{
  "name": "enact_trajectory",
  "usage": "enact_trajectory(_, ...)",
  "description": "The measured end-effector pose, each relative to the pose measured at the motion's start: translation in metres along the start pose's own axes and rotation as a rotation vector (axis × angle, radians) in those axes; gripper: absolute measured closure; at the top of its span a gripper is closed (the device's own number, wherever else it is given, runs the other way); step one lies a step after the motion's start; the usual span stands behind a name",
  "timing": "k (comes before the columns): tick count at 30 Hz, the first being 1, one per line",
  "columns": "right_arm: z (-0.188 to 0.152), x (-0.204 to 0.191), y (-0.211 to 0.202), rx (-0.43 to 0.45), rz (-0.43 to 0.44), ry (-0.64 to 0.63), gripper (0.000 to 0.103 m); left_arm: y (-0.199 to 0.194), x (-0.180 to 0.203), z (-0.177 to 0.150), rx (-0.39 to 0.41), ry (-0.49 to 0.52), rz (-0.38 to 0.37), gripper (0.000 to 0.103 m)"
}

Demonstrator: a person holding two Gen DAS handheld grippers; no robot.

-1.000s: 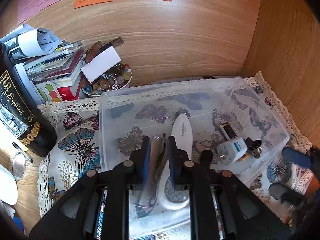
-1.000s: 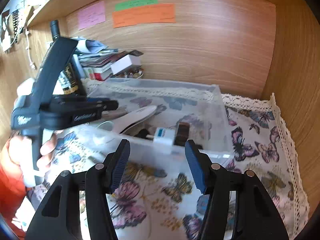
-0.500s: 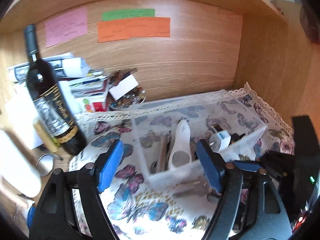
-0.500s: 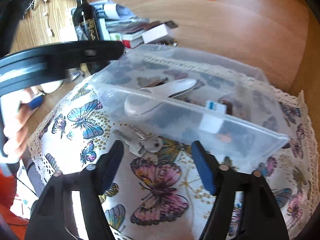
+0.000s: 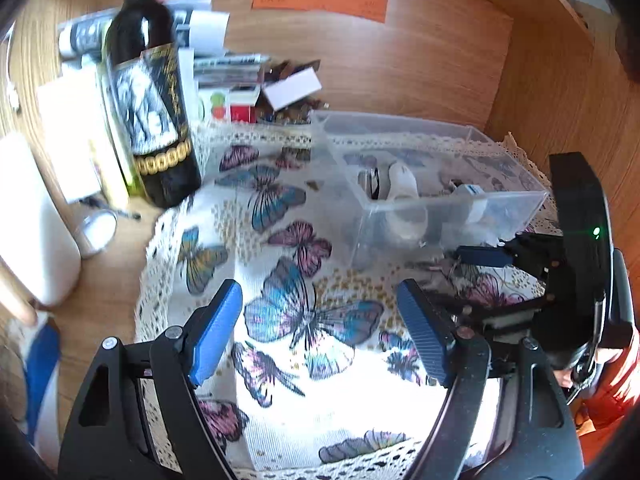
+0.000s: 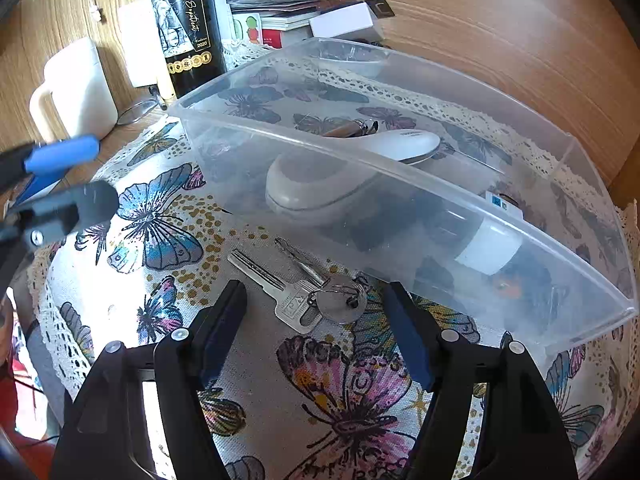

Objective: Organize rigid objects
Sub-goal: 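Close the right gripper on the keys on the cloth, then lift the keys with the right gripper and drop them into the clear box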

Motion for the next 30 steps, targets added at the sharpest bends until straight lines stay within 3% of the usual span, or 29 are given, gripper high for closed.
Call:
enact_trajectory(2, 0.000, -0.003, -0.001, 0.005, 0.010, -0.011, 0.065, 0.001, 0.000, -0.004, -0.002, -0.004, -0.011, 0.023)
enact_trajectory(5, 0.000, -0.009, -0.002, 0.004, 0.022, -0.023, 0.083, 0.000, 0.003, -0.008, 0.000, -0.008, -0.031, 0.023)
enact_trajectory(19, -0.013, -0.005, -0.029, 0.033, -0.010, 0.027, 0.089, -0.005, 0.020, -0.006, 0.023, -0.007, -0.087, 0.023)
enact_trajectory(30, 0.007, 0.018, -0.086, 0.198, -0.047, 0.057, 0.089, -0.013, 0.053, 0.013, 0.072, 0.054, -0.094, 0.023)
Point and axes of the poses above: each gripper's, at about its wrist camera, not at the fingertips, and y roughly the way its jaws point, x to its right, z to its top, the point moved 8 cm from there along y, roughly the way its jaws point
